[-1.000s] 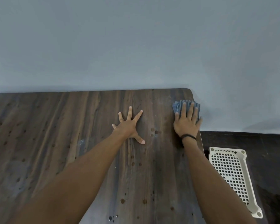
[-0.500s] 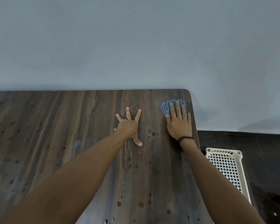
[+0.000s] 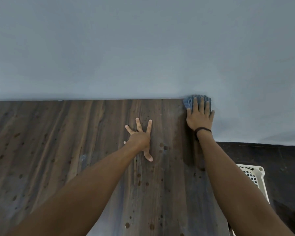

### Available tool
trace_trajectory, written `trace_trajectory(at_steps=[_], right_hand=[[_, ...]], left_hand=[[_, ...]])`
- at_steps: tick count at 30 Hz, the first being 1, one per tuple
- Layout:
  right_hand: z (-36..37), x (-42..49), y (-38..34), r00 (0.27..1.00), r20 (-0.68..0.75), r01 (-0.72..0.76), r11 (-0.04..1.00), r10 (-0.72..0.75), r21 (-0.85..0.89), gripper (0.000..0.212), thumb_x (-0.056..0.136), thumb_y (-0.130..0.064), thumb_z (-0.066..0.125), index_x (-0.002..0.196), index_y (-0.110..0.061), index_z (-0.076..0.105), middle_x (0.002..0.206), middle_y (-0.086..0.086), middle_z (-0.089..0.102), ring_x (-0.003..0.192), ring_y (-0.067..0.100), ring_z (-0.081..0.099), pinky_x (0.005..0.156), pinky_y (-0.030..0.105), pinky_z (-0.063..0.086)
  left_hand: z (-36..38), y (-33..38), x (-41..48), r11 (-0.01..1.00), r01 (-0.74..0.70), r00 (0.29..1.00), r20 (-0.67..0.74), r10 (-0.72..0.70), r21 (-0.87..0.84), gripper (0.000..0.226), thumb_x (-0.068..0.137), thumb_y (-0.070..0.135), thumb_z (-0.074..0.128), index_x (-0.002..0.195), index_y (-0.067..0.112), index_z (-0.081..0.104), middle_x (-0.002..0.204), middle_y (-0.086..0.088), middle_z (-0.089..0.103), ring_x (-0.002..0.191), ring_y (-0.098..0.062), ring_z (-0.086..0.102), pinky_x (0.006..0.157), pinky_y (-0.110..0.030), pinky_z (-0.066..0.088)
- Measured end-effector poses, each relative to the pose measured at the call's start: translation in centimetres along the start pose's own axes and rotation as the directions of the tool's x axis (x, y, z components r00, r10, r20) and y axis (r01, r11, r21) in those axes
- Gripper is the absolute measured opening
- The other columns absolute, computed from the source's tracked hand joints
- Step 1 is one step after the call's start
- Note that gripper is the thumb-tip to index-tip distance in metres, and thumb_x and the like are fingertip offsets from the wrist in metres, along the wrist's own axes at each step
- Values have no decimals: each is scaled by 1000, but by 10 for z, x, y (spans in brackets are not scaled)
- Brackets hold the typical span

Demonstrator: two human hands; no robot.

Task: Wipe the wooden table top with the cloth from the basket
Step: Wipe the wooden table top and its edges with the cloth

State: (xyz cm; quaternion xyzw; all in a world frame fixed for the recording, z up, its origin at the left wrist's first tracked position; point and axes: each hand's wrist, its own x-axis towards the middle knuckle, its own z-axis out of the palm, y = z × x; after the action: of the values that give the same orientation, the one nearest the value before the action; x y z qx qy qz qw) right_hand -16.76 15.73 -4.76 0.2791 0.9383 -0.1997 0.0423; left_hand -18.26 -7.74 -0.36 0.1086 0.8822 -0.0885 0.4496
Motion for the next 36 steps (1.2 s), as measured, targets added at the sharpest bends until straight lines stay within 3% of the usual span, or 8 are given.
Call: trace_trajectory(at_steps=[6,11,16,21,25,30,34,36], right_hand=[[14,-28,-12,963,68,264,964,-261,-38,58,108,-46,22,161,-33,5,169,-4,-5,156,20,-7,123,47,-5],[0,-2,-2,999,6,-47,999,47,20,61,107,-47,23,162,-29,4,170,1,-5,155,24,-8,124,52,-2],[21,-47,-4,964,44,266,962,-263,-63,58,108,-46,21,161,-33,4,169,-4,-6,156,20,-6,122,48,-5],[11,-39,-5,1000,-6,-5,1000,5,9,58,108,-42,23,162,-29,6,170,2,-3,156,24,-6,124,52,-1],[25,-73,2,940,48,340,935,-337,-96,56,108,-44,23,161,-35,8,169,-4,0,156,21,-1,124,49,3],[19,-75,17,995,-53,81,995,-84,-56,57,108,-40,26,161,-28,12,169,5,6,156,28,3,124,54,10],[33,-125,29,908,34,418,898,-418,-134,55,108,-43,24,161,-33,12,169,-3,5,156,22,2,124,50,11],[24,-118,46,961,-42,268,957,-273,-111,55,107,-43,21,161,-30,15,169,1,9,156,24,6,124,53,14]], left_hand=[[4,-6,2,999,-38,999,-14,38,-24,164,54,47,95,136,38,-47,139,-16,-58,132,-61,-35,111,-75,17],[4,-10,7,999,-51,998,-40,51,-7,166,51,49,95,138,38,-46,138,-17,-58,134,-60,-33,112,-74,17],[8,-11,9,997,-73,996,-50,72,-2,168,48,51,95,138,37,-46,133,-17,-60,135,-58,-33,112,-75,15],[3,-9,7,999,-45,998,-39,46,15,165,52,52,94,138,36,-46,140,-18,-56,136,-60,-31,113,-73,16],[5,-10,5,998,-56,997,-49,56,13,166,50,53,94,138,38,-46,142,-18,-55,136,-59,-30,113,-73,18],[2,-11,-4,996,-81,995,-61,82,20,162,54,54,92,141,36,-43,145,-19,-52,137,-61,-25,113,-71,19],[1,-11,-12,995,-97,991,-84,100,31,158,57,54,91,144,36,-40,149,-17,-48,138,-61,-24,113,-70,22],[2,-12,-15,995,-90,992,-91,92,31,159,55,56,91,144,37,-39,150,-17,-47,138,-61,-23,112,-70,24]])
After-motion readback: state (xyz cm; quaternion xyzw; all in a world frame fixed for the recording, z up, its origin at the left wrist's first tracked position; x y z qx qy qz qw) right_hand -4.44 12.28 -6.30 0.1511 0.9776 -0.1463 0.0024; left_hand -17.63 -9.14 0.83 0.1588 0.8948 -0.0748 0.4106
